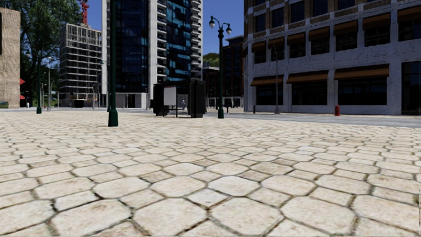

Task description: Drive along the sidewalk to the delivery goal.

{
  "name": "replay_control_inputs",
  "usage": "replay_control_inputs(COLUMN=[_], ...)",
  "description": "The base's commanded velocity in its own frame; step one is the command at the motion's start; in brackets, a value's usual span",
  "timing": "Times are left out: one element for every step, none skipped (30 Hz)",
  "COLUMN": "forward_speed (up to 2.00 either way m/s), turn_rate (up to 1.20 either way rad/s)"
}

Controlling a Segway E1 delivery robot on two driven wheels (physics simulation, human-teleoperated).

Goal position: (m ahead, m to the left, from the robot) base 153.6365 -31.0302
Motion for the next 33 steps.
replay_control_inputs(forward_speed=[2.0,2.0,2.0,2.0,2.0,2.0,2.0,2.0,2.0,2.0,2.0,2.0,2.0,2.0,2.0,2.0,2.0,2.0,2.0,2.0,2.0,2.0,2.0,2.0,2.0,2.0,2.0,2.0,2.0,2.0,2.0,2.0,2.0], turn_rate=[0.56,0.56,0.57,0.57,0.57,0.57,0.58,0.58,0.58,0.58,0.58,0.58,0.58,0.58,0.58,0.58,0.58,0.58,0.58,0.58,0.58,0.58,0.58,0.58,0.58,0.58,0.58,0.58,0.58,0.58,0.58,0.58,0.58])
